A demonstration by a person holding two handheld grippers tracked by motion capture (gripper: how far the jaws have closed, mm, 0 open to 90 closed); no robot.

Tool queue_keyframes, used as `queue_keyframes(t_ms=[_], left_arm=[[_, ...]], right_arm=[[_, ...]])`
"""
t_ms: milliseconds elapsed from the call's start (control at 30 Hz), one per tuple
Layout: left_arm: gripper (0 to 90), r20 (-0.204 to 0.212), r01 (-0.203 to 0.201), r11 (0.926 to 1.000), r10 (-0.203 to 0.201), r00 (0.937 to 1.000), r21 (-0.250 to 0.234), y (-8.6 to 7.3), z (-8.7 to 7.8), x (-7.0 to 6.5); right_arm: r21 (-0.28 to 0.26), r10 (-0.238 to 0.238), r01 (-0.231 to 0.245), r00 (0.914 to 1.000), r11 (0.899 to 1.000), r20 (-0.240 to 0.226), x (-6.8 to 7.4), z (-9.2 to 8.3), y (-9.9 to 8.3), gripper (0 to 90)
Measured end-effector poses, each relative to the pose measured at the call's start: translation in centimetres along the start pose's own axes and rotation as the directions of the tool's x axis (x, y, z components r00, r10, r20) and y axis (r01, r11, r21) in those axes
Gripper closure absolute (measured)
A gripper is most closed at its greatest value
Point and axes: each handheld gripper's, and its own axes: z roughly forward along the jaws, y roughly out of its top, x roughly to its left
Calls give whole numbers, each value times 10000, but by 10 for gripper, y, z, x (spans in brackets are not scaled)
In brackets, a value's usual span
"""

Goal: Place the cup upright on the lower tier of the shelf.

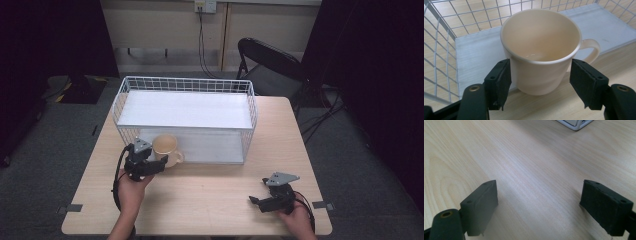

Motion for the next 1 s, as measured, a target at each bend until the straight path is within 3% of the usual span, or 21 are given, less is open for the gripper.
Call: queue_keyframes(t_ms=[333,1000], left_arm=[[357,-195,156,9998,-158,9997,-103,3,3,-2],[516,-387,360,9992,-365,9986,-152,4,11,-2]], right_arm=[[3,-3,3,10000,10000,0,0,0,0,135],[0,0,0,10000,10000,0,0,0,0,135]])
